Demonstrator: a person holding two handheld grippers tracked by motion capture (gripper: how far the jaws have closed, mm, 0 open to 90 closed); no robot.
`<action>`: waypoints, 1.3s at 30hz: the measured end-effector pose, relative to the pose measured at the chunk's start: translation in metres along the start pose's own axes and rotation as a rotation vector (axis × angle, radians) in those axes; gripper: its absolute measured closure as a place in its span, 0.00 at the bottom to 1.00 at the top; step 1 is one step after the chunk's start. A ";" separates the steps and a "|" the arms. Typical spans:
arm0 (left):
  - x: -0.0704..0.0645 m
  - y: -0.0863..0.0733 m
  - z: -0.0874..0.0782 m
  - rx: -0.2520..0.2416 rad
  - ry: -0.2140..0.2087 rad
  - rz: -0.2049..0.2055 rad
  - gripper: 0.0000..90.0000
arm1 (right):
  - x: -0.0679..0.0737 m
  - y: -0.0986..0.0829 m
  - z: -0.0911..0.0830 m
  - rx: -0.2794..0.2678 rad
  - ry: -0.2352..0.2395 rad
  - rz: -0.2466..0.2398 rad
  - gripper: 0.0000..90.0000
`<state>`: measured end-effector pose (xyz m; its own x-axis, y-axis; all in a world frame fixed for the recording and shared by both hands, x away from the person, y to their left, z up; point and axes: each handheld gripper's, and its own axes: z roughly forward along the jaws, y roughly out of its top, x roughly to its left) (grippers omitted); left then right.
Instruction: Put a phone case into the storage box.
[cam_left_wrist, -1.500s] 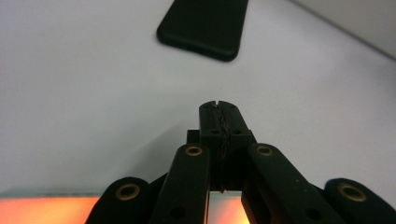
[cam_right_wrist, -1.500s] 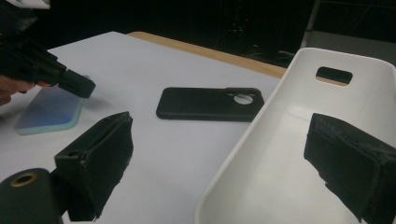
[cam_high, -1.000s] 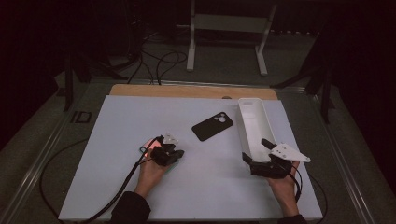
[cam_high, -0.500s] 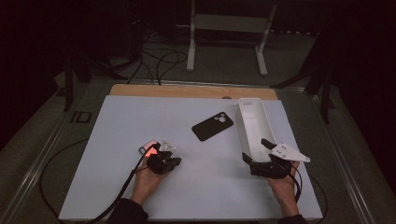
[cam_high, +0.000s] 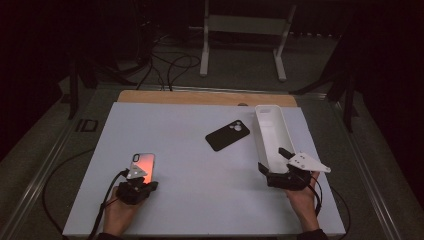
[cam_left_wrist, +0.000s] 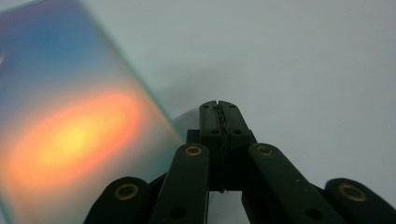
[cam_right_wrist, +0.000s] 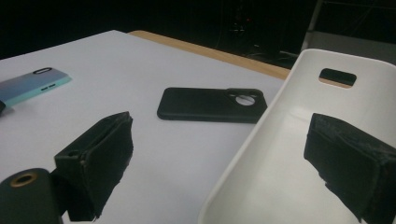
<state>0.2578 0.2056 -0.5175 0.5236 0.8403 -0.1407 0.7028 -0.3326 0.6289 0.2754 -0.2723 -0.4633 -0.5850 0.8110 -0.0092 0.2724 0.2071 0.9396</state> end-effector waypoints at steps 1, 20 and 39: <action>0.003 -0.001 -0.002 -0.006 0.020 -0.014 1.00 | 0.000 0.001 0.001 0.002 0.003 -0.003 0.09; 0.031 -0.002 -0.007 -0.057 0.181 -0.097 0.98 | -0.008 0.002 0.006 -0.022 0.012 0.041 0.09; 0.018 0.011 -0.056 -0.461 0.070 0.111 0.33 | 0.001 -0.001 0.004 -0.007 0.037 0.011 0.09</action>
<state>0.2482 0.2414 -0.4703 0.5385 0.8426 -0.0115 0.3491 -0.2107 0.9131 0.2775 -0.2691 -0.4658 -0.6096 0.7926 0.0137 0.2738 0.1943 0.9420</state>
